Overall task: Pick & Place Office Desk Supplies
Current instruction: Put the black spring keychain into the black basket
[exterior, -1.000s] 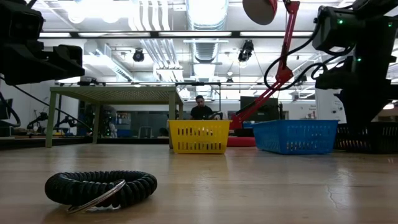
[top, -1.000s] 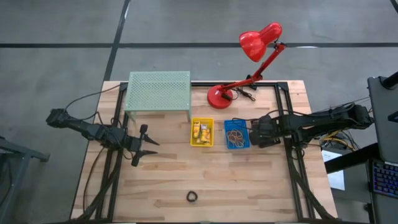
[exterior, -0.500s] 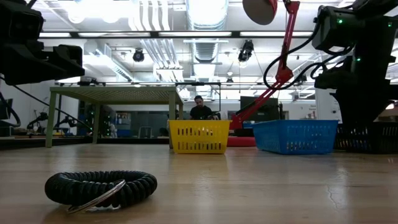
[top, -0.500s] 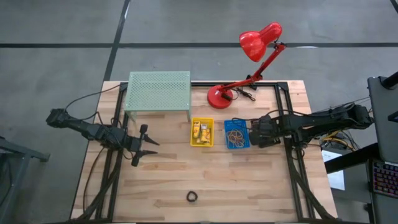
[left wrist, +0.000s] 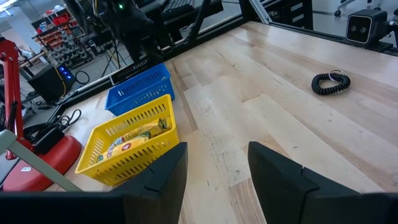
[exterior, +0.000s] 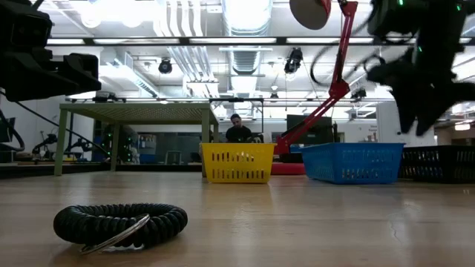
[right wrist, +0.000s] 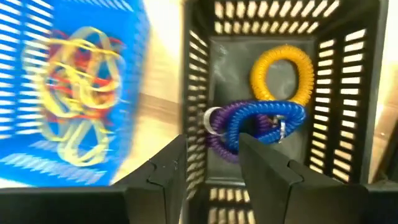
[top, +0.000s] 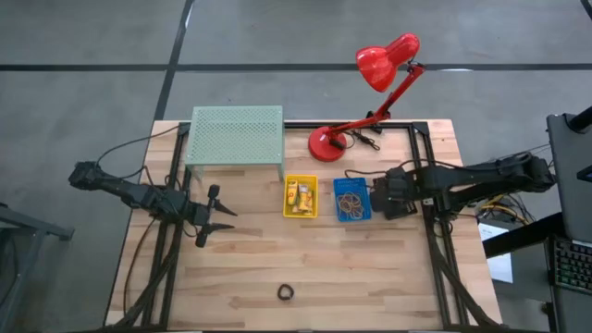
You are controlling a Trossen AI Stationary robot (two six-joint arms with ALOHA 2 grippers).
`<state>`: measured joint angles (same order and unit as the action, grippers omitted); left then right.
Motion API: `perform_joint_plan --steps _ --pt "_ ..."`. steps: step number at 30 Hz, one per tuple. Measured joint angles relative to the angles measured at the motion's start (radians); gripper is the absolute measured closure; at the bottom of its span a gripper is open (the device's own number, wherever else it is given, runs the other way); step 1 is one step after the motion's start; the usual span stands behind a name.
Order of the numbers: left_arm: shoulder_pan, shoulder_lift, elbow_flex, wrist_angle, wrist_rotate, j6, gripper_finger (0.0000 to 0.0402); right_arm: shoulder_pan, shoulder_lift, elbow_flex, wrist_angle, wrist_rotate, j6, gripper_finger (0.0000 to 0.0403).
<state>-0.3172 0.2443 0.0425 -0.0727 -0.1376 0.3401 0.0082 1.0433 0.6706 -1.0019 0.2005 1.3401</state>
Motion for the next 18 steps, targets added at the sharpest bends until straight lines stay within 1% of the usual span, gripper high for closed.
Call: perform_joint_plan --steps 4,6,10,15,18 --pt "0.0 0.0 0.0 0.0 0.0 0.0 0.0229 0.002 -0.003 0.097 -0.014 0.025 -0.034 0.0263" --pt "0.0 0.0 0.0 0.0 0.0 0.0 0.0229 0.018 0.001 0.126 0.021 0.06 -0.054 0.0258" --pt "0.0 0.0 0.0 0.0 0.0 0.0 0.0229 0.074 0.006 0.143 0.21 0.149 -0.111 0.0247" --pt "0.0 0.0 0.0 0.0 0.0 0.0 0.0229 0.162 0.01 0.114 0.525 0.196 -0.196 0.0237" --pt "0.0 0.0 0.0 0.0 0.0 0.0 0.0229 0.216 0.07 0.108 0.644 0.289 -0.224 0.0236"
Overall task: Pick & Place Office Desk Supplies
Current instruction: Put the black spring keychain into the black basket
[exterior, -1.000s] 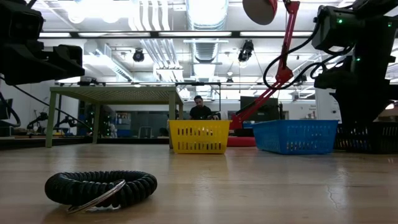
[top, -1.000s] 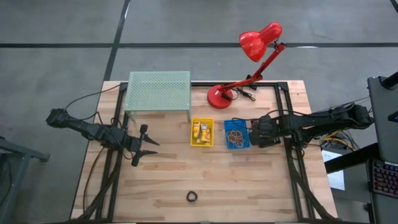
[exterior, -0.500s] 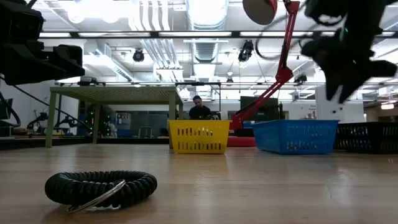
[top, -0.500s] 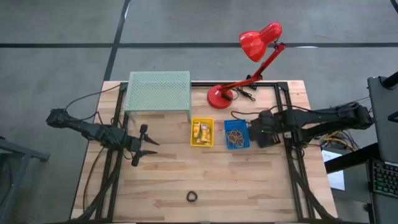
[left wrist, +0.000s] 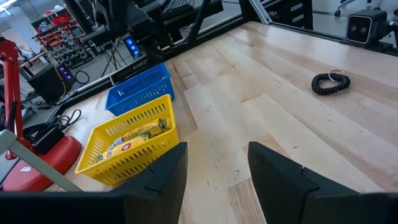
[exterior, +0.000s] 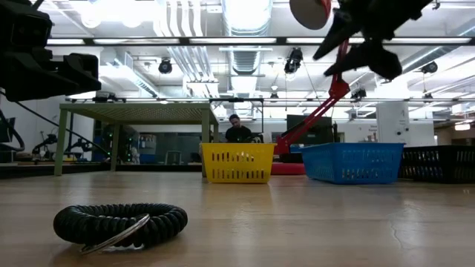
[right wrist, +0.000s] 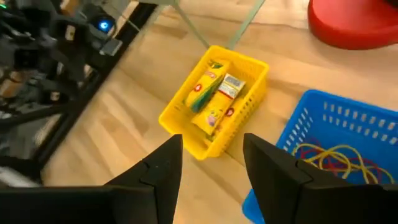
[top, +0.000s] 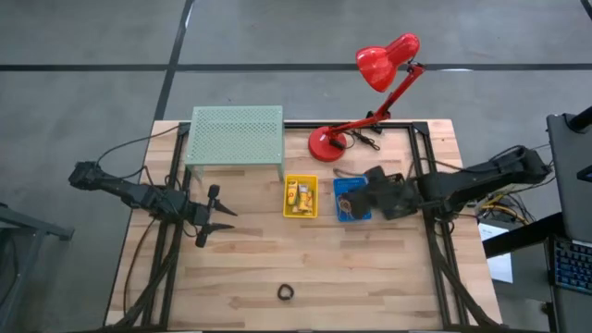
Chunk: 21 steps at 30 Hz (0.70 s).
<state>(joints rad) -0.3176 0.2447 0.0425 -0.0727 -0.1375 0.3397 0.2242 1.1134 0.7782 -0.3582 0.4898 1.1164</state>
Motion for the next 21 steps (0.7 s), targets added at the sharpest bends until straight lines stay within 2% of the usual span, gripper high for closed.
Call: perform_joint_plan --steps 2,8,13,18,21 --pt "0.0 0.0 0.0 0.0 0.0 0.0 0.0229 0.026 0.062 0.003 0.042 0.033 0.004 0.0236" --pt "0.0 0.001 0.0 0.0 0.0 -0.002 0.0229 0.096 0.26 0.095 0.091 0.034 -0.004 0.0236" --pt "-0.001 0.003 0.0 0.0 0.0 -0.002 0.0229 0.154 0.438 0.239 0.083 0.048 -0.078 0.0236" --pt "-0.001 0.008 0.0 0.0 0.0 -0.002 0.0229 0.219 0.602 0.402 0.032 0.138 -0.102 0.0236" --pt "-0.001 0.008 0.0 0.0 0.0 -0.002 0.0229 0.249 0.685 0.505 -0.022 0.142 -0.103 0.0236"
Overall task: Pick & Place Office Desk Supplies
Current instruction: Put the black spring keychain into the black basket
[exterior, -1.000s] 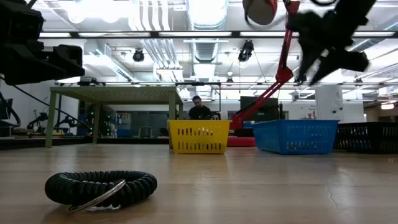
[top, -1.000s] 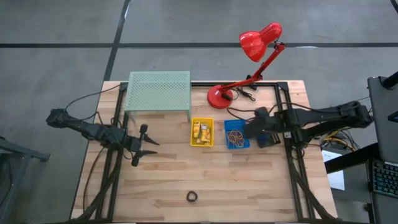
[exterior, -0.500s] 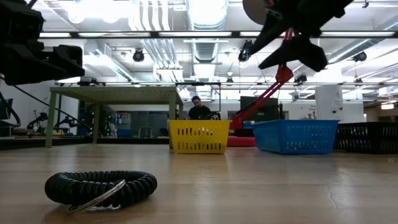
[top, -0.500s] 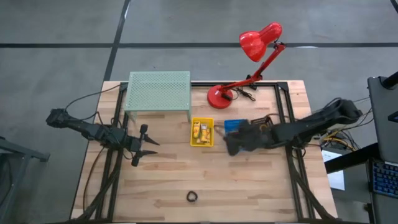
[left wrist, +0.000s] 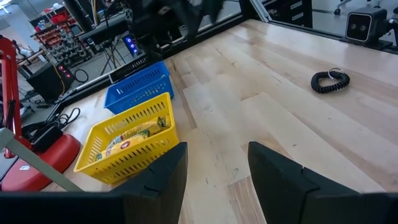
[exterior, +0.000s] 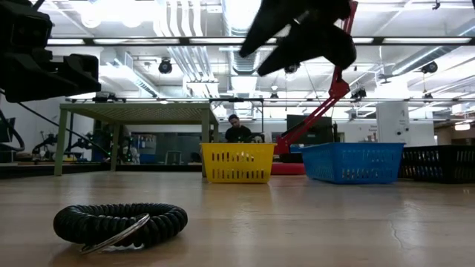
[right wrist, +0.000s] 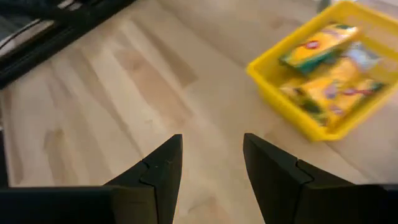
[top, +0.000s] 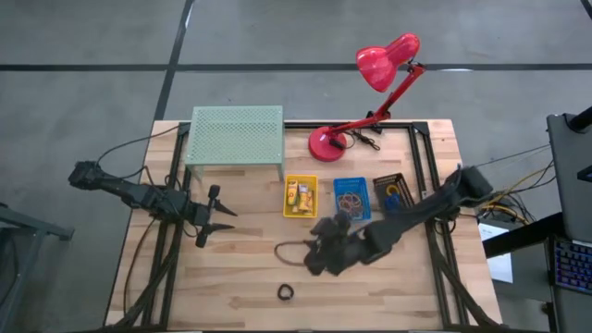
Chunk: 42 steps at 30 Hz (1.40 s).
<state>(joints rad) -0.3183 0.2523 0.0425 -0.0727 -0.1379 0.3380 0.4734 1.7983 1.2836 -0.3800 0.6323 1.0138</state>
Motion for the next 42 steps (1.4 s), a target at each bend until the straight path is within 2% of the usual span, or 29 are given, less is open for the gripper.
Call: perform_joint_plan --steps 7,10,18,28,33,42 --pt "0.0 0.0 0.0 0.0 0.0 0.002 0.0229 0.057 0.194 0.22 -0.144 0.0 0.048 0.0236" --pt "0.0 0.0 0.0 0.0 0.0 0.002 0.0229 0.068 0.267 0.293 -0.151 -0.005 0.075 0.0237" --pt "0.0 0.0 0.0 0.0 0.0 0.002 0.0229 0.076 0.446 0.509 -0.195 -0.108 0.06 0.0243" --pt "0.0 0.0 0.0 -0.001 0.0 0.002 0.0229 0.099 0.624 0.781 -0.449 -0.141 0.06 0.0245" --pt "0.001 0.0 0.0 0.0 0.0 0.002 0.0229 0.113 0.676 0.855 -0.478 -0.19 0.077 0.0245" --pt "0.001 0.0 0.0 0.0 0.0 0.002 0.0229 0.12 0.686 0.857 -0.479 -0.188 0.067 0.0245"
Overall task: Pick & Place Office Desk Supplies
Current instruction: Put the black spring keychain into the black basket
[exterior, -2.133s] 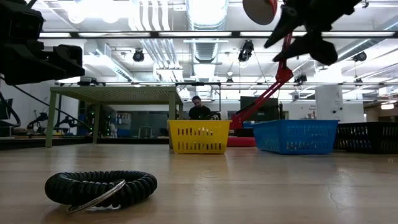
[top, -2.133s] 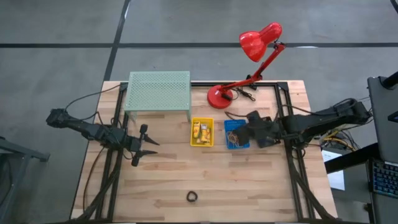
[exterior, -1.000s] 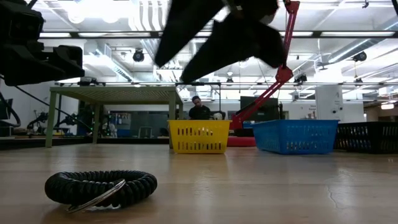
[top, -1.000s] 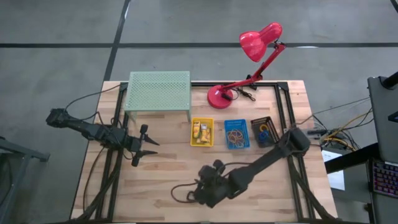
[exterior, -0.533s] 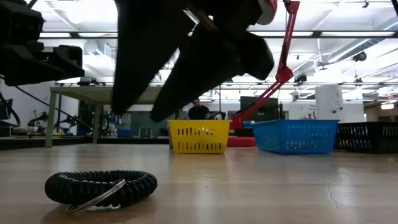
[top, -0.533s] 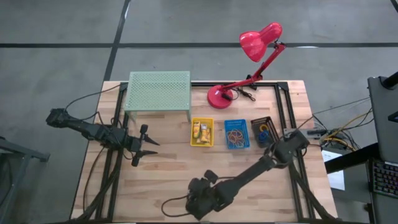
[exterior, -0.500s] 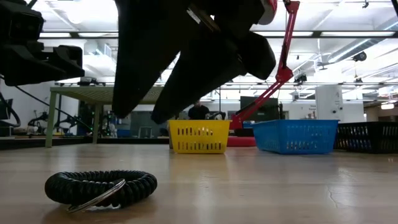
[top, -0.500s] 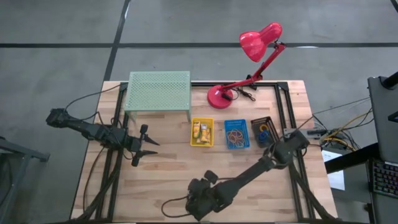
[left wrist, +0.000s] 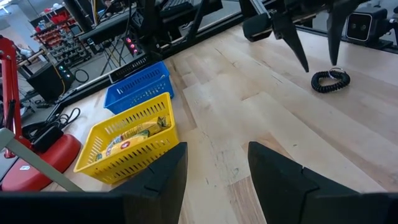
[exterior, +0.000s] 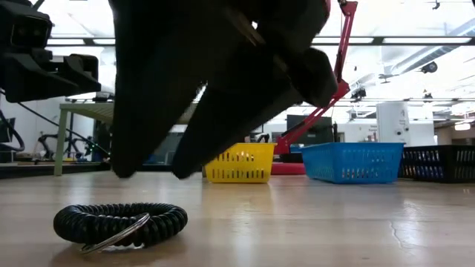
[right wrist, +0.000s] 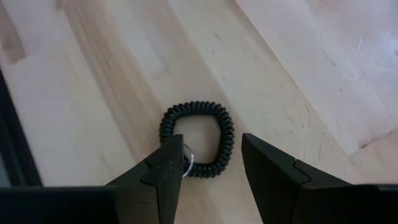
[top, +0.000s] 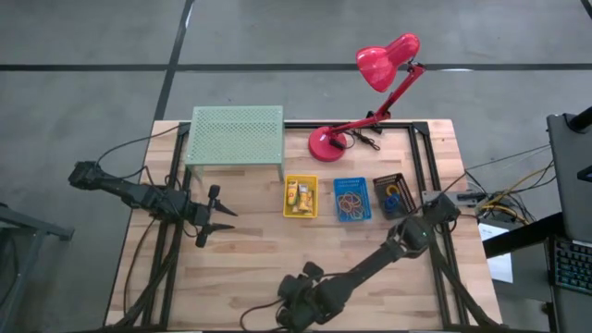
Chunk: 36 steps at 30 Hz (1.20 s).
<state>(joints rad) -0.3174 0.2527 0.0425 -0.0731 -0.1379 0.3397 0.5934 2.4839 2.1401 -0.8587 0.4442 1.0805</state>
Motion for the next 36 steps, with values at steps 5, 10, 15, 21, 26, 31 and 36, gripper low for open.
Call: perform_joint_plan --steps 5,10,15,21,26,31,36 --pt "0.0 0.0 0.0 0.0 0.0 0.0 0.0229 0.0 0.005 -0.023 0.002 0.0 0.0 0.0246" --pt "0.0 0.0 0.0 0.0 0.0 0.0 0.0229 0.0 0.005 -0.043 0.003 0.0 0.0 0.0246" --pt "0.0 0.0 0.0 0.0 0.0 0.0 0.0229 -0.001 0.005 -0.064 0.009 0.003 0.0 0.0253" --pt "0.0 0.0 0.0 0.0 0.0 0.0 0.0229 -0.001 0.005 -0.074 0.011 0.003 0.001 0.029" --pt "0.0 0.0 0.0 0.0 0.0 0.0 0.0229 -0.002 0.005 -0.076 0.007 0.003 0.0 0.0331" --pt "0.0 0.0 0.0 0.0 0.0 0.0 0.0229 -0.002 0.005 -0.076 0.007 0.003 0.0 0.036" --pt "-0.001 0.0 0.0 0.0 0.0 0.0 0.0229 -0.002 0.005 -0.076 0.009 0.003 0.0 0.0369"
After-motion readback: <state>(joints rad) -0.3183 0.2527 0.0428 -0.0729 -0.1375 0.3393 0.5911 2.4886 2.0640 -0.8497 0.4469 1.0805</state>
